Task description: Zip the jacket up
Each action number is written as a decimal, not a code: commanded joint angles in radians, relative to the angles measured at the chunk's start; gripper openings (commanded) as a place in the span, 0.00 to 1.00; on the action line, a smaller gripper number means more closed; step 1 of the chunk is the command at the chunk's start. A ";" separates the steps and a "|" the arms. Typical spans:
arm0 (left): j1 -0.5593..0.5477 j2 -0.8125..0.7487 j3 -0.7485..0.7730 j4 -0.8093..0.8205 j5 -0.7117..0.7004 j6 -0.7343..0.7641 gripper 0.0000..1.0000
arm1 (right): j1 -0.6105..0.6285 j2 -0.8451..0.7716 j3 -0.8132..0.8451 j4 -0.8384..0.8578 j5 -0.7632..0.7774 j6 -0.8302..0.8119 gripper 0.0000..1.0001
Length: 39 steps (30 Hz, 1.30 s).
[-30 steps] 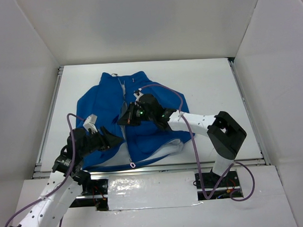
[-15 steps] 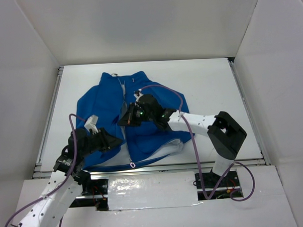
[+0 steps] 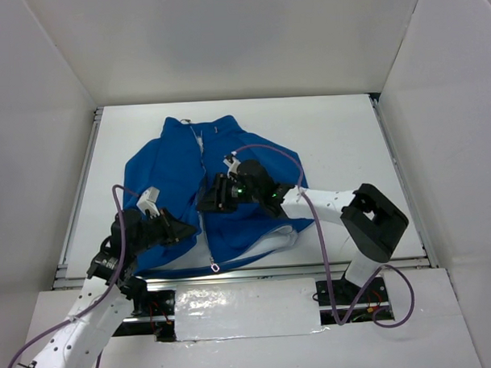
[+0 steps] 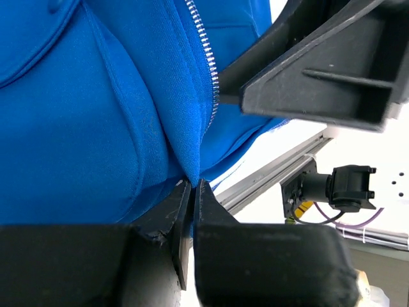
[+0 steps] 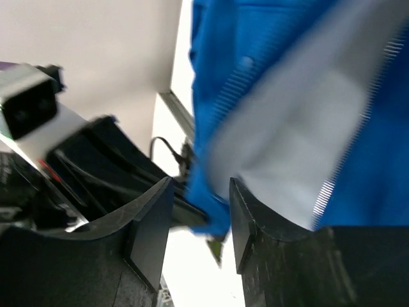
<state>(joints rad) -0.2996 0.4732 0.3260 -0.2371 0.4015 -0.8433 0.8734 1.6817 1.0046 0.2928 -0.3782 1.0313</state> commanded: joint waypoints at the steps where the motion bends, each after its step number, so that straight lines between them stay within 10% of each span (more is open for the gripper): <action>1: 0.002 -0.036 0.036 -0.004 -0.019 0.012 0.00 | -0.060 -0.086 -0.084 0.134 -0.064 -0.062 0.48; 12: 0.002 -0.031 0.088 -0.114 -0.124 0.010 0.00 | -0.041 -0.217 -0.167 -0.170 -0.035 -0.445 0.51; 16: 0.002 -0.065 0.210 -0.267 -0.232 0.012 0.00 | 0.107 -0.169 -0.035 -0.487 0.226 -0.583 0.51; 25: 0.002 -0.050 0.427 -0.476 -0.434 0.079 0.00 | 0.321 0.054 0.233 -0.834 0.636 -0.481 0.55; 39: 0.002 -0.054 0.389 -0.410 -0.345 0.122 0.00 | 0.374 0.216 0.275 -0.853 0.618 -0.375 0.52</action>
<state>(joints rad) -0.2993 0.4339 0.7132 -0.6945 0.0303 -0.7494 1.2411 1.8935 1.2530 -0.5369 0.1997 0.6228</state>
